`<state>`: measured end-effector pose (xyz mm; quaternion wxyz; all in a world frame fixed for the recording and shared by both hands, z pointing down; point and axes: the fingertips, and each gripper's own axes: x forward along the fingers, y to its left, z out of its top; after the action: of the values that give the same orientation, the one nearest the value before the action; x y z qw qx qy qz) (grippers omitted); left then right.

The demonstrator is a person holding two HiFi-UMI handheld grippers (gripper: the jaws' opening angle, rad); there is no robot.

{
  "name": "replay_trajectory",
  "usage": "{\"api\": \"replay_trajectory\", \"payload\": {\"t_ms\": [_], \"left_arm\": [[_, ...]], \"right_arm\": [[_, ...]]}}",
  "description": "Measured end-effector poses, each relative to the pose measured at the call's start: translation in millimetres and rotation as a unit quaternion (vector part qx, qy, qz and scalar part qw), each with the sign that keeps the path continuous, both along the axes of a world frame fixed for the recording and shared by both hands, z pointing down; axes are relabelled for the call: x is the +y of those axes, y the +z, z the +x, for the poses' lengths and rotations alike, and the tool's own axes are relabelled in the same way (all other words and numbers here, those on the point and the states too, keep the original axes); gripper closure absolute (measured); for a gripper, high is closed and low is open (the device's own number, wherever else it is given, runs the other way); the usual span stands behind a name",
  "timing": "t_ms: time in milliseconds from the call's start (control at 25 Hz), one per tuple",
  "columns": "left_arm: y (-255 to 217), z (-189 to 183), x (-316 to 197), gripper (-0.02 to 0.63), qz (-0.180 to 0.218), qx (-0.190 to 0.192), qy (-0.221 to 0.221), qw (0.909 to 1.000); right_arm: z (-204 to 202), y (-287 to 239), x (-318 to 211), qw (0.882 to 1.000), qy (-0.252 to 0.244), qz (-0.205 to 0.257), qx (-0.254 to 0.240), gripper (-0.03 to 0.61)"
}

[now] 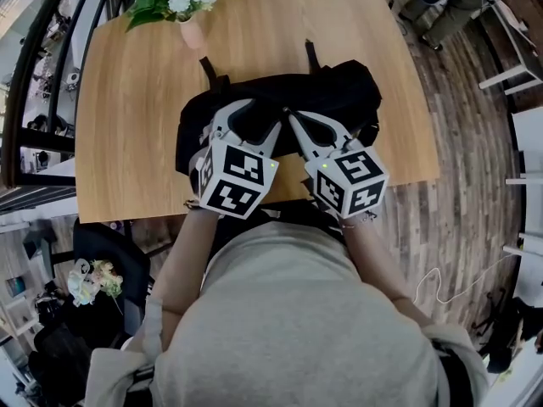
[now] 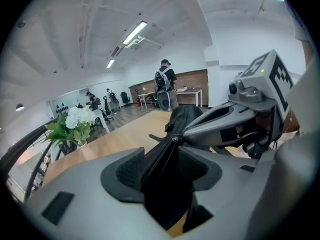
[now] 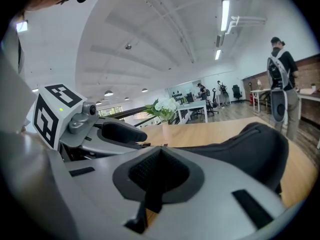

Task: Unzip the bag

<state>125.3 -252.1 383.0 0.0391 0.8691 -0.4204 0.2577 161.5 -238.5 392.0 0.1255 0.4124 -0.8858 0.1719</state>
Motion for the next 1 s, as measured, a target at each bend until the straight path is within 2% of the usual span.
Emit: {"api": "replay_trajectory", "payload": {"t_ms": [80, 200, 560, 1000], "left_arm": [[3, 4, -2, 0.388, 0.001, -0.014, 0.005, 0.9999], [8, 8, -1, 0.456, 0.003, -0.029, 0.012, 0.9995], [16, 10, 0, 0.563, 0.008, -0.043, 0.008, 0.999], [14, 7, -1, 0.572, 0.007, -0.011, -0.008, 0.9999]], "right_arm": [[0, -1, 1, 1.0, -0.002, 0.001, 0.0, 0.569], [-1, -1, 1, 1.0, -0.005, 0.001, 0.0, 0.569], [-2, 3, -2, 1.0, -0.009, 0.003, 0.004, 0.569], [5, 2, -7, 1.0, 0.003, 0.014, 0.009, 0.569]]}}
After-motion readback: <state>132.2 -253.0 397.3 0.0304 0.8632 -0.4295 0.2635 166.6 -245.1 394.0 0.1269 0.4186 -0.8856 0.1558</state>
